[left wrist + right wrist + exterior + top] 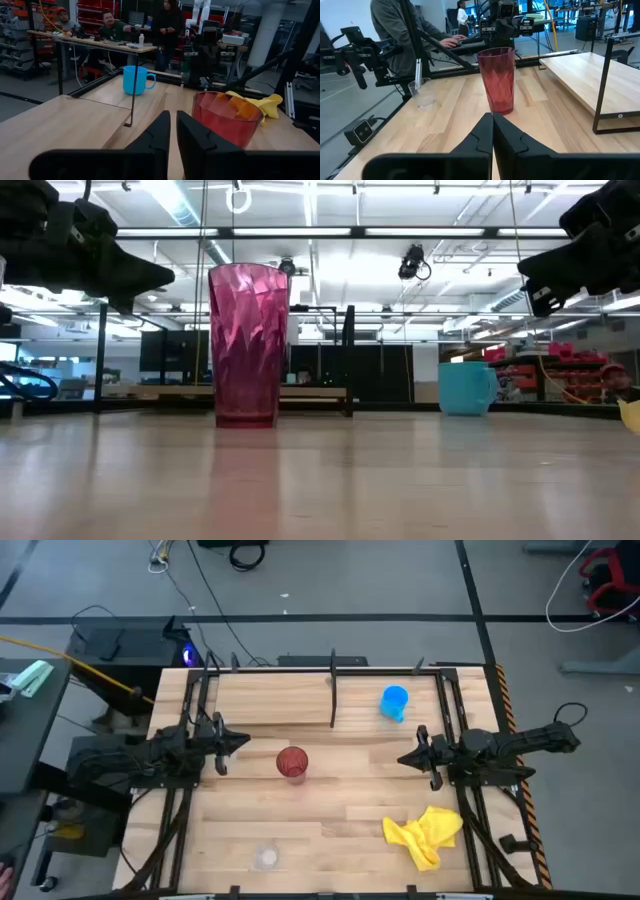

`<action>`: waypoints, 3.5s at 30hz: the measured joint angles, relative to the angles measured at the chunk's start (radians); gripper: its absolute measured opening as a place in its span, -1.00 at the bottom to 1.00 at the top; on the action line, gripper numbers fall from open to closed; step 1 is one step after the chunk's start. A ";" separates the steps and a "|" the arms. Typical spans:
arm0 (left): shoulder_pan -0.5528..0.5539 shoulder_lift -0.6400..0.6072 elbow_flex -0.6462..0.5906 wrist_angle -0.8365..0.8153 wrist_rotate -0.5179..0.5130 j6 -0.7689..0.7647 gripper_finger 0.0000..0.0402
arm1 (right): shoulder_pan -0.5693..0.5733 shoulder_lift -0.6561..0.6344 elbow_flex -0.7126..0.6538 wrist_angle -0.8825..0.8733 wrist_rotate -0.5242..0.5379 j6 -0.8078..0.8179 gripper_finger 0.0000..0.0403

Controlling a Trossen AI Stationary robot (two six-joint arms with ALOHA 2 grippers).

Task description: Stack small to large cups/mugs on shelf

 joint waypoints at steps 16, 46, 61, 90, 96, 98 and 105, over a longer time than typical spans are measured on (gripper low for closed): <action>0.000 0.000 0.000 0.000 0.000 0.000 -0.83 | 0.000 0.000 0.000 0.000 0.000 0.000 -0.94; 0.000 0.000 0.000 0.000 0.000 0.000 -0.80 | 0.000 0.000 0.000 0.000 0.000 0.000 -0.94; 0.000 0.000 0.000 0.000 0.000 0.000 -0.83 | 0.000 0.000 0.000 0.000 0.000 0.000 -0.94; 0.000 0.000 0.000 0.099 -0.005 -0.570 -0.82 | 0.000 0.000 0.000 0.000 0.000 0.000 -0.94; 0.000 0.000 0.000 0.208 -0.088 -0.660 -0.86 | 0.000 0.000 0.000 0.000 0.000 -0.005 -0.94; 0.000 0.000 0.000 0.240 -0.094 -0.658 -0.86 | 0.000 0.000 0.000 0.000 0.000 -0.005 -0.94; 0.001 0.000 0.000 0.407 -0.192 -0.693 -0.82 | 0.000 0.000 0.000 0.030 0.000 0.027 -0.94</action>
